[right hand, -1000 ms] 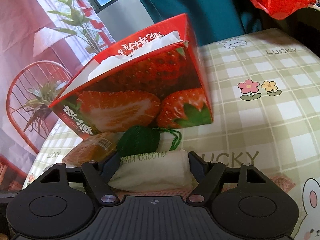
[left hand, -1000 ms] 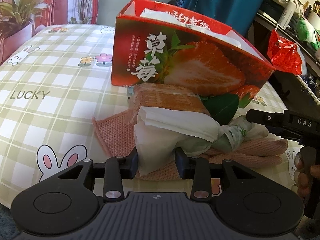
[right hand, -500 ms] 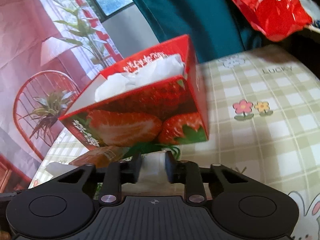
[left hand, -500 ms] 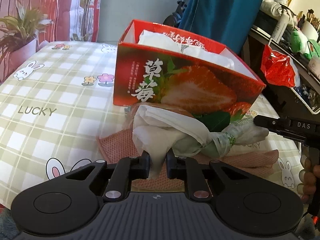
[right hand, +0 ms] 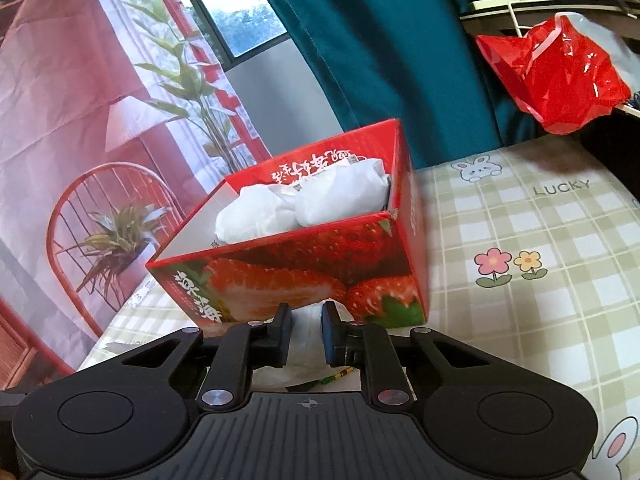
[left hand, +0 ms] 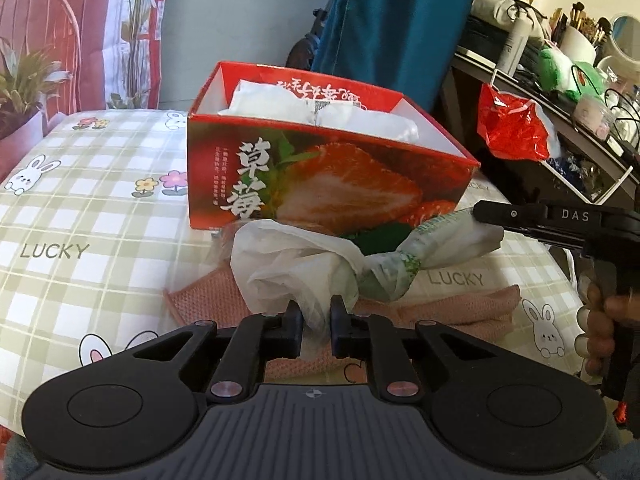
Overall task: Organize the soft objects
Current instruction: 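Lift the wrapped roll into the red box with both grippers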
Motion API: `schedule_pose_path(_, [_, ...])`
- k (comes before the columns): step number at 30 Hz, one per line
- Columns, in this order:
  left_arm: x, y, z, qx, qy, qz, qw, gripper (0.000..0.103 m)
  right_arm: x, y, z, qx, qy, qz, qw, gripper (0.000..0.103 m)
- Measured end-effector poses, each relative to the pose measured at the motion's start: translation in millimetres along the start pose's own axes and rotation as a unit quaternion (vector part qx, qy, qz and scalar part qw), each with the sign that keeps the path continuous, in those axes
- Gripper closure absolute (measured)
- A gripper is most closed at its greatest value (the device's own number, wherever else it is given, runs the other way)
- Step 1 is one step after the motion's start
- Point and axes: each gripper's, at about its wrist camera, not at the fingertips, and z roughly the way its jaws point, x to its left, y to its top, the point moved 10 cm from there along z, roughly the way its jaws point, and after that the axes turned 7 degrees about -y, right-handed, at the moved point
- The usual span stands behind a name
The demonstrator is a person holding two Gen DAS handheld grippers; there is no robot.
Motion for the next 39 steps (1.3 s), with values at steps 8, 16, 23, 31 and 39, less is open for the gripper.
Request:
schedule_pose_path(8, [-9.2,0.8,-5.2,-0.005,-0.014,0.016,0.9998,0.091,-3.4,-11.8,-4.8,0.011,-0.003,0.006,1.0,0.089])
schedule_pose_path(16, [-26.5,18.3,-24.3,-0.04,-0.028,0.055,0.9973,0.092,-5.1,1.4,-27.8,-0.021,-0.002,0.009,1.0,0.09])
schedule_pose_path(23, [-25.5,55.5,-32.2,-0.068,-0.027,0.069,0.9949,0.092,3.9,27.0,-40.1,-0.051,0.004,0.001,0.999,0.09])
schedule_pose_path(31, [-10.7,118.0,-14.0,-0.088,-0.021,0.072,0.9933,0.092,25.2,77.5,-25.7,-0.08,0.0,-0.045,0.996,0.09])
schedule_pose_path(39, [0.1,170.3,18.3,-0.089,-0.006,0.083,0.9925,0.092,32.6,122.2,7.4,-0.091,-0.016,-0.068,0.993,0.091])
